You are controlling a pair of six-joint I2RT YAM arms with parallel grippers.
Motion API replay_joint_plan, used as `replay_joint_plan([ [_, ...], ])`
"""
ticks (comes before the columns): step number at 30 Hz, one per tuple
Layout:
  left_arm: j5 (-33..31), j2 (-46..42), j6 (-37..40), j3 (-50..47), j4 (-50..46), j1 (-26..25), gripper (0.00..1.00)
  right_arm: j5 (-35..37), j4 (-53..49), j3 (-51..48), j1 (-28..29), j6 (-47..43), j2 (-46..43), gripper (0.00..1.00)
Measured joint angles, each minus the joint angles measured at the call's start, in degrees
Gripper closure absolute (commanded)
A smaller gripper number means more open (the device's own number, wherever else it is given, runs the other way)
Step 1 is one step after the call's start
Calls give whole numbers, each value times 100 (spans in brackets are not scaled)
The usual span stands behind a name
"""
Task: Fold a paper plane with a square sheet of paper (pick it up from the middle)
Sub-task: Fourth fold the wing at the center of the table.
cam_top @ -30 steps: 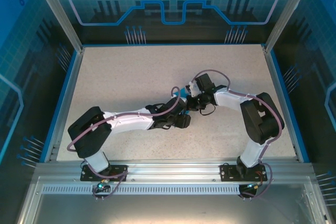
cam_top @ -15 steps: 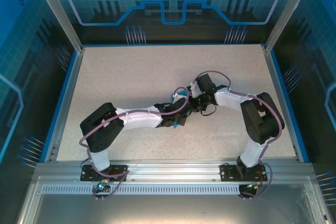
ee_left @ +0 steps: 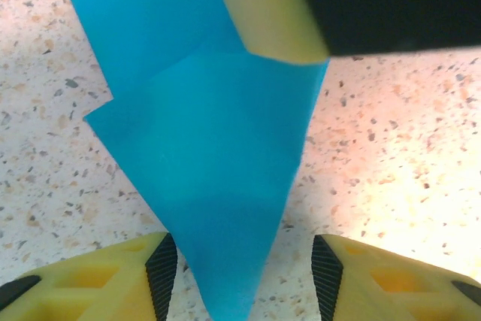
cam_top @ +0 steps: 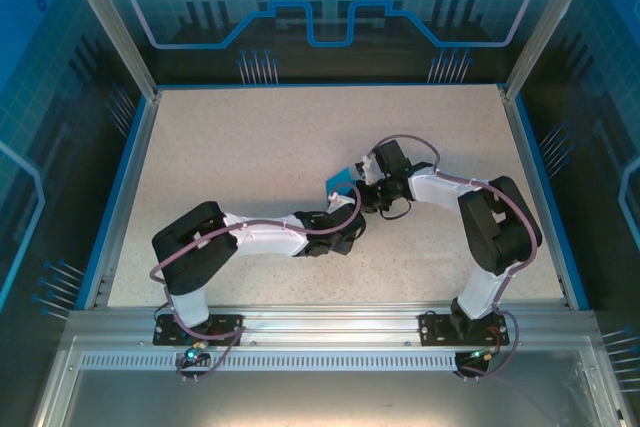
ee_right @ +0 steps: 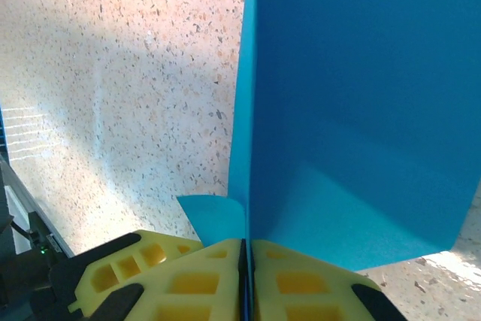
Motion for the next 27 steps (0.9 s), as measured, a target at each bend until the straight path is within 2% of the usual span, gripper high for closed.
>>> replay_joint_plan([
  [8,-280,-208,-9,-107,90,-74,45,2,-2,0,0,107,-2,88],
  [12,-398,-350,17,-146,133,-87,57,2,-2,2,0,109,-2,88],
  [14,-409,-348,33,-146,149,-87,59,0,-4,4,0,114,-2,88],
  [18,-415,-282,107,-133,151,-101,56,-52,-4,28,0,157,-2,88],
  [20,-426,-251,120,-133,146,-109,51,-70,-7,28,0,177,-2,88],
  [27,-560,-234,122,-133,107,-173,47,-87,-44,44,-2,216,-2,88],
])
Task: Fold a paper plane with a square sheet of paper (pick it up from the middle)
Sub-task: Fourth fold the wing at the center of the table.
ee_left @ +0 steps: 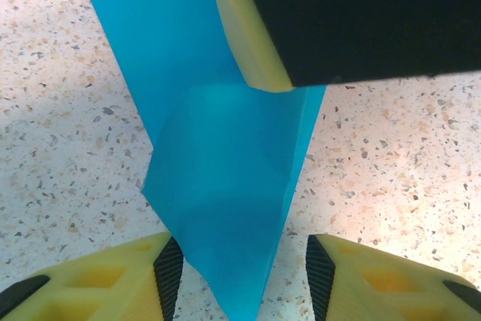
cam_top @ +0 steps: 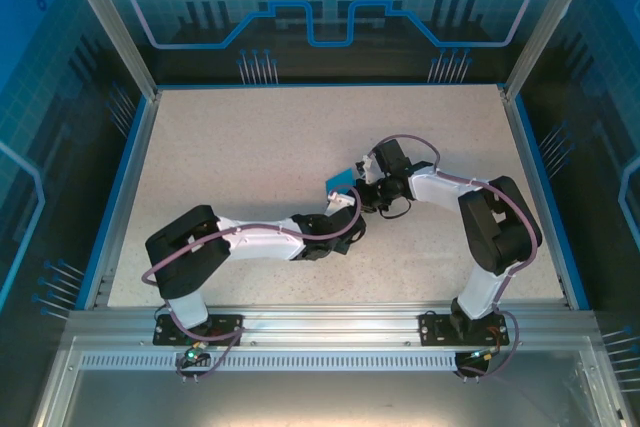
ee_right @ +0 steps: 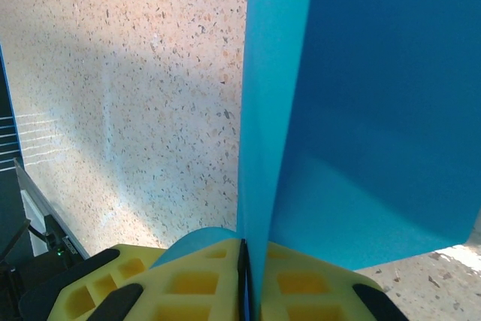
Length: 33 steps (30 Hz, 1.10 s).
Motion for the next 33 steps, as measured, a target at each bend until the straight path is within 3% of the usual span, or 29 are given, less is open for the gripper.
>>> replay_joint_plan([
  [7,-297,-483,-116,-105,-20,-214,31,2,-68,81,-22,7,0,88],
  [13,-313,-951,-103,-184,96,-234,49,0,-70,87,-24,37,0,88],
  [20,-245,-223,-101,2,55,-236,48,-4,-92,94,-24,87,0,87],
  [33,-584,225,-203,415,-225,-260,53,144,-127,133,-68,151,0,87],
])
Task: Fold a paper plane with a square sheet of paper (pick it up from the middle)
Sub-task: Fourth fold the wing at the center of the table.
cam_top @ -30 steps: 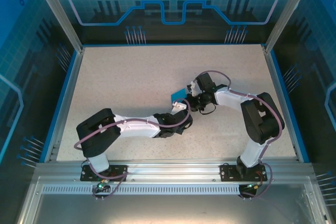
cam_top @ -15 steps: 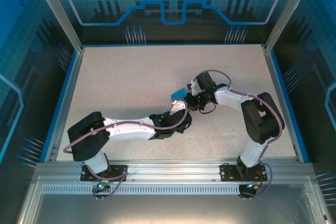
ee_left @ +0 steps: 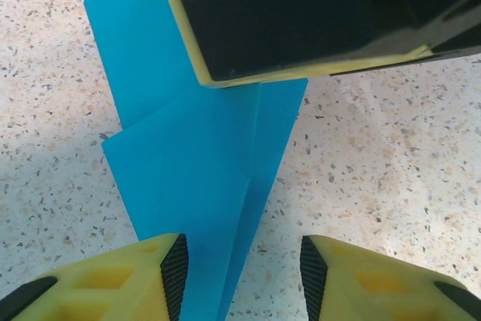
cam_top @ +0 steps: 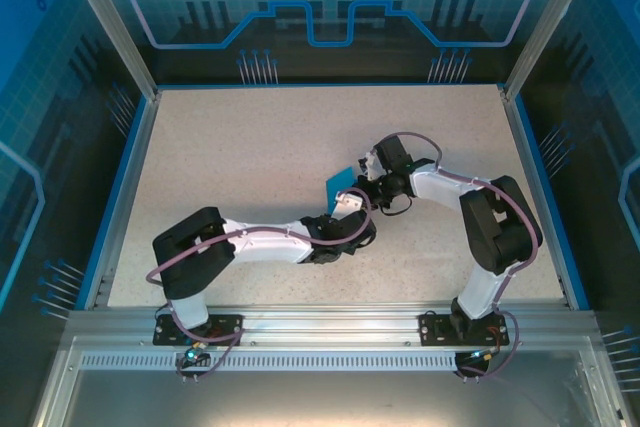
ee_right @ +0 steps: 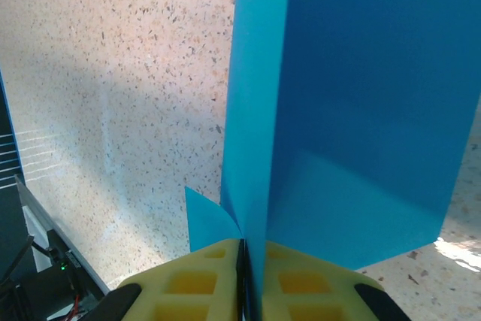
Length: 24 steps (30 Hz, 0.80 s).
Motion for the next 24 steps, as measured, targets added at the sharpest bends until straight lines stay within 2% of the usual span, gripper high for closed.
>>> replay_joint_plan([
  [3,-127,50,-76,28,-37,-24,54,46,-2,0,0,2,0,87],
  [9,-271,63,-125,28,-72,-28,65,55,-7,17,7,44,0,86],
  [13,-378,66,-170,28,-76,-28,68,52,-15,50,13,44,0,86],
  [17,-466,66,-229,28,-79,-31,64,55,-48,98,22,42,0,85],
  [24,-597,66,-271,28,-103,-35,62,59,-48,129,48,44,2,85],
])
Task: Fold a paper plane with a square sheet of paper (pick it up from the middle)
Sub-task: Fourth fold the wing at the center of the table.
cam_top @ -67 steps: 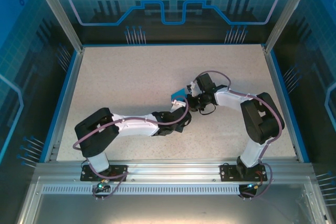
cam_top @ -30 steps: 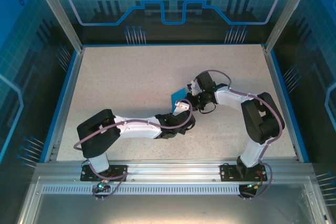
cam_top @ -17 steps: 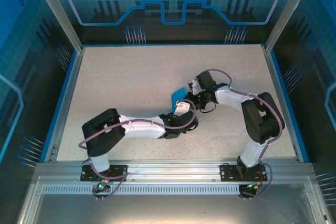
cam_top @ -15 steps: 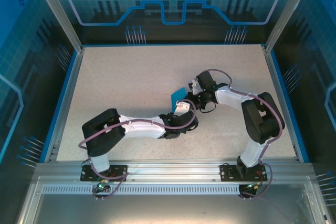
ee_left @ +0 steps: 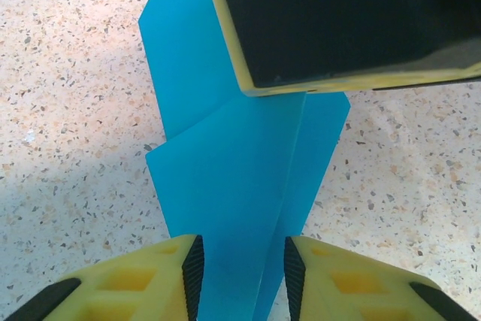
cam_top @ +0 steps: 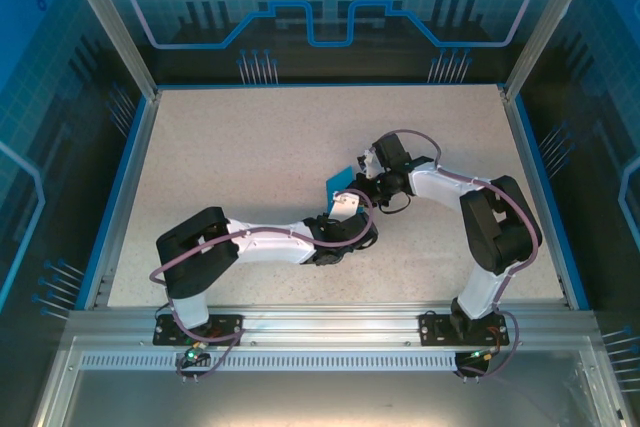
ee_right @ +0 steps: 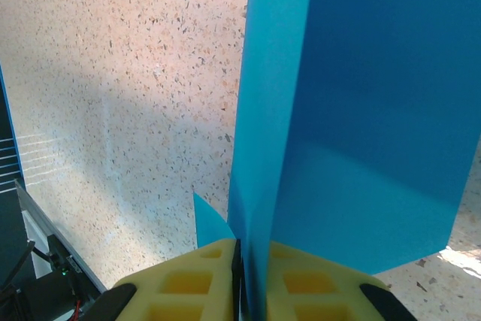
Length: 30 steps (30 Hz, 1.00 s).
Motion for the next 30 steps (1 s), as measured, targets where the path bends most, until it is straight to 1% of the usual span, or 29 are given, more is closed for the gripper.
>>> replay_joint_plan([
  [4,-52,7,-22,0,-13,-2,66,2,0,7,7,2,0,85],
  [12,-81,17,-153,-7,-15,-17,84,28,2,22,33,39,7,84],
  [18,-81,15,-153,-50,37,-17,92,61,-2,22,48,37,7,81],
  [21,-63,15,-175,-142,68,13,96,33,-55,24,50,24,7,76],
  [25,160,-2,-168,-531,201,162,100,-31,-129,57,109,2,7,69],
  [27,378,-103,-149,-802,372,262,100,-46,-170,92,109,-9,7,66],
  [28,516,-179,-142,-953,501,321,100,-50,-181,122,109,-9,7,62],
  [30,758,-337,-129,-1172,748,433,100,-61,-214,195,109,-39,7,60],
])
